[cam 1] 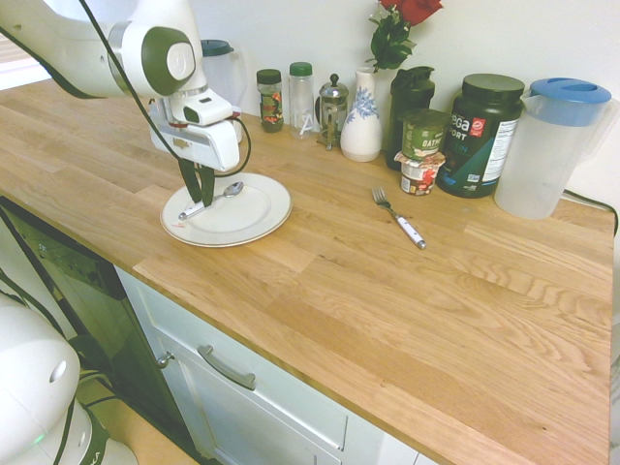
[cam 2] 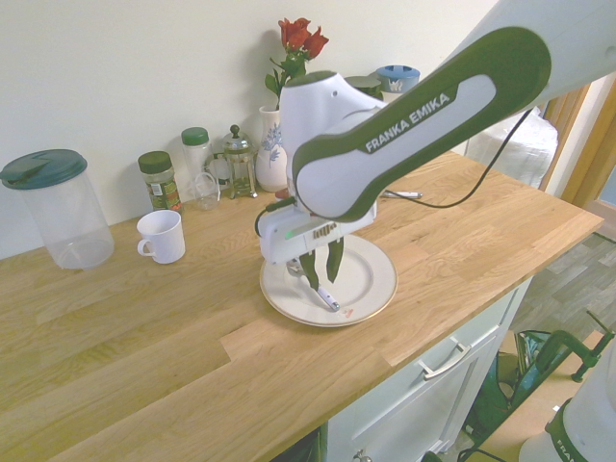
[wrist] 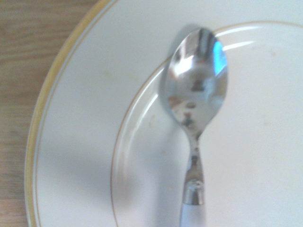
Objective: Put the spoon into the plate
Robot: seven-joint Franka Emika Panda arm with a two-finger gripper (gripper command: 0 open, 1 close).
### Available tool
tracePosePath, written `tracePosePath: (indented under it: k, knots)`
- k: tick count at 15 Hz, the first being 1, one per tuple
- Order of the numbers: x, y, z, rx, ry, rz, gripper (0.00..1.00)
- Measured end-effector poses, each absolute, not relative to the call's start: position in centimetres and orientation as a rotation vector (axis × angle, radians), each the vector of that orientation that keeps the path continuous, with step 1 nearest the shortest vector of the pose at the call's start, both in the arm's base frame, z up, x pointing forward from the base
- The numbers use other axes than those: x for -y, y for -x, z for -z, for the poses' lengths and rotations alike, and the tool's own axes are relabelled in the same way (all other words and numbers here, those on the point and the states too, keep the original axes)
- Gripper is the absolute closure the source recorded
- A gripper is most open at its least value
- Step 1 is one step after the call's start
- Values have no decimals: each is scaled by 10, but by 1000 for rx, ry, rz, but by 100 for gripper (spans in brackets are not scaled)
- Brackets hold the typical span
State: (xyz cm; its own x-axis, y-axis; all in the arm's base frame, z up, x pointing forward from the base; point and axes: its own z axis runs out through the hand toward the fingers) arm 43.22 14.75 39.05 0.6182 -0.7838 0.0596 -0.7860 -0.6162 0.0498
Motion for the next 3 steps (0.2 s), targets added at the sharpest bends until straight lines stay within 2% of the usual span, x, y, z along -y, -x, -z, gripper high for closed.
tracePosePath:
  k: [3]
  knots:
    - [-100, -424, -451, 1433, -2690, -80, 0]
